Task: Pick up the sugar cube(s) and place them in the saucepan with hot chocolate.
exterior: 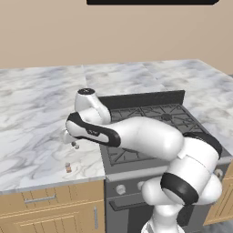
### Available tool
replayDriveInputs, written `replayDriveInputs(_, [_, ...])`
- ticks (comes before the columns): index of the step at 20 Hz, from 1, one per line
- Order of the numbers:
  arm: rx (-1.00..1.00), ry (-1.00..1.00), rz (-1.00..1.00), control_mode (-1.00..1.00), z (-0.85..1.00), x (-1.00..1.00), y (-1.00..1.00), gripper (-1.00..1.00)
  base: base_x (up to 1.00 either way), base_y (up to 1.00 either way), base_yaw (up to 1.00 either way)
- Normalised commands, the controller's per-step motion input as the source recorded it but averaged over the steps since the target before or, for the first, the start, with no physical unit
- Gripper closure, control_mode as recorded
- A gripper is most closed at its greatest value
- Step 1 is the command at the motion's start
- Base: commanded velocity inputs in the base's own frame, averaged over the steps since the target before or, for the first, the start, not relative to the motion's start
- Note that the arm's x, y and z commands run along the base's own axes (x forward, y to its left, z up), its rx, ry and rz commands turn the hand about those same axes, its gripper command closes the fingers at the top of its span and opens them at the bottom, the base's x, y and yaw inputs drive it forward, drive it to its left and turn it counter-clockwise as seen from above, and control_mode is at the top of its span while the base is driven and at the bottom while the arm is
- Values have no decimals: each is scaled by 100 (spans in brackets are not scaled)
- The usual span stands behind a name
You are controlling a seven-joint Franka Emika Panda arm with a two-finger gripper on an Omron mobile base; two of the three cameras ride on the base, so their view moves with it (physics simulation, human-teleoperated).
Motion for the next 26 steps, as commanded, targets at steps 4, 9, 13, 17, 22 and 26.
replayDriveInputs(4, [0,0,11,-100,-16,0,26,-100,0,0,0])
replayDriveInputs(9, [0,0,5,-100,-3,0,10,-100,0,0,0])
replayDriveInputs(13, [0,0,0,-100,0,2,0,-100,0,0,0])
replayDriveInputs(17, [3,0,-2,-100,1,11,2,-100,0,0,0])
replayDriveInputs(22, [1,1,-4,-100,-17,1,24,-100,0,0,0])
replayDriveInputs(26, [0,3,0,-100,-38,0,20,-100,0,0,0])
